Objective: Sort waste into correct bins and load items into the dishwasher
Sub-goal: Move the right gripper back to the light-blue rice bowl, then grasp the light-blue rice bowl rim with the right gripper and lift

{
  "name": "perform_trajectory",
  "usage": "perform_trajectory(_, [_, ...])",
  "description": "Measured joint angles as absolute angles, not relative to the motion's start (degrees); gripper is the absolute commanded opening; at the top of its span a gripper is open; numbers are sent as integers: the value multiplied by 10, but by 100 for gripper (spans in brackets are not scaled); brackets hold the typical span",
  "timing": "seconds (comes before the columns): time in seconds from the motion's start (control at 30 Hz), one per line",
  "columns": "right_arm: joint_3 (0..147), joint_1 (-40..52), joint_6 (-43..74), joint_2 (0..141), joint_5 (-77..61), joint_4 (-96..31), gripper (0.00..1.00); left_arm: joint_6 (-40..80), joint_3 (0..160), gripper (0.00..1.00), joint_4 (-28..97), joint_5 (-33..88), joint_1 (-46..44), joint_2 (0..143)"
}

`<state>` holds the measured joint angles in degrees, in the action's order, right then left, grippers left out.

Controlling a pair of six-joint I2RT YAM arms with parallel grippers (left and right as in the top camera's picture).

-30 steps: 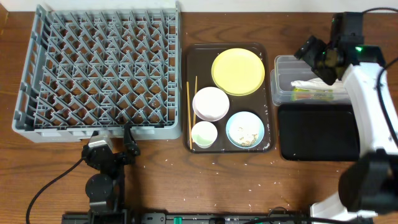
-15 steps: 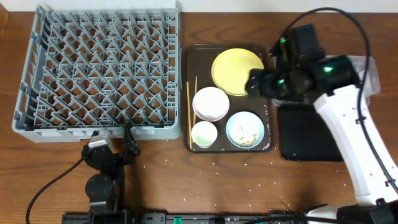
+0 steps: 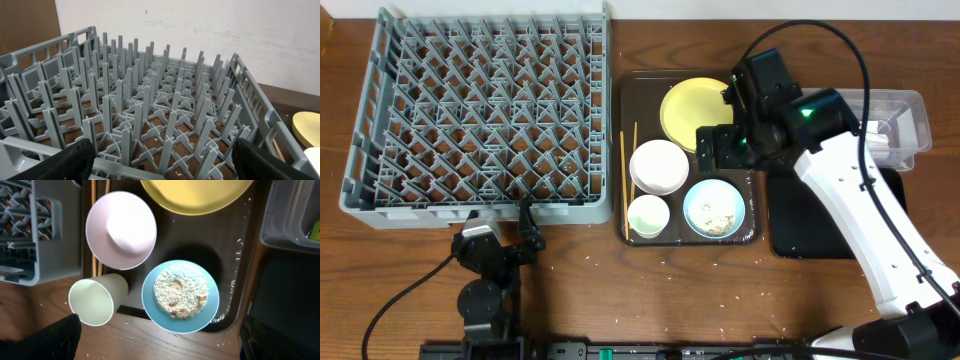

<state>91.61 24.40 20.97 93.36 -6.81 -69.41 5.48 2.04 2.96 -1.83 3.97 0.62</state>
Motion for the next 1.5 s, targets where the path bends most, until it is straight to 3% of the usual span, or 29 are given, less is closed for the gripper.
perform_trajectory(0.2, [897, 257, 210, 951, -66, -692, 99, 55, 20, 88, 29, -18, 40, 6])
perform_trajectory(0.5, [876, 269, 220, 1009, -66, -696, 91, 55, 20, 88, 30, -18, 40, 6])
perform_trajectory(1.5, [841, 276, 270, 1052, -65, -640, 87, 55, 20, 88, 30, -18, 40, 6])
